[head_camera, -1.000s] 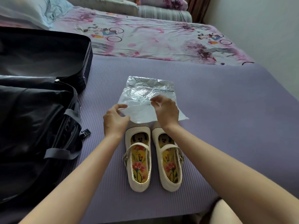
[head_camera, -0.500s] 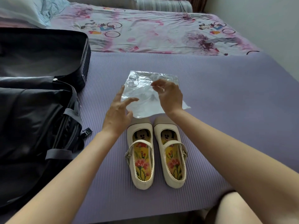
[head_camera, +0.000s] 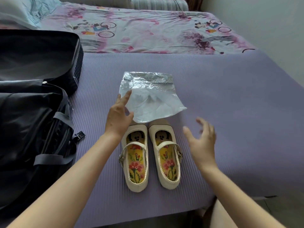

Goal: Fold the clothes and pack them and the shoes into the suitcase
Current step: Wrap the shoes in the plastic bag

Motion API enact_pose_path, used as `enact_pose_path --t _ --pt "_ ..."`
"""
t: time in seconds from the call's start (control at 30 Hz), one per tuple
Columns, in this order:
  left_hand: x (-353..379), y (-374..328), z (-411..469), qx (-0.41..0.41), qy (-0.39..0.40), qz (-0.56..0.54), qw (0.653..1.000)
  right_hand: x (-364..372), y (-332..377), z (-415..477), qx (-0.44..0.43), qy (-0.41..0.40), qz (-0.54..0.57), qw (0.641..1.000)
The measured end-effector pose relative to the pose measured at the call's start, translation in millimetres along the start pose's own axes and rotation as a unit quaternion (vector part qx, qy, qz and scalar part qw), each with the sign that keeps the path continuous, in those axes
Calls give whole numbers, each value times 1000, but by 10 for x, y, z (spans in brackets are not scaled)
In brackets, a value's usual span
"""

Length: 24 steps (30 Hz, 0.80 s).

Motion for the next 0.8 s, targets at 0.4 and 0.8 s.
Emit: enact_pose_path --t 0.4,0.8 --pt "295 -305 -70 -28 -2 31 999 144 -432 -386 132 221 32 966" --pt "406 -310 -76 -18 11 54 998 -718 -522 -334 128 279 122 944"
Point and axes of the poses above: each hand's wrist, its own z-axis towards the middle knuckle, its own x-axis out of the palm, y = z × x, the point moved 5 cm from there along z, towards the middle knuckle
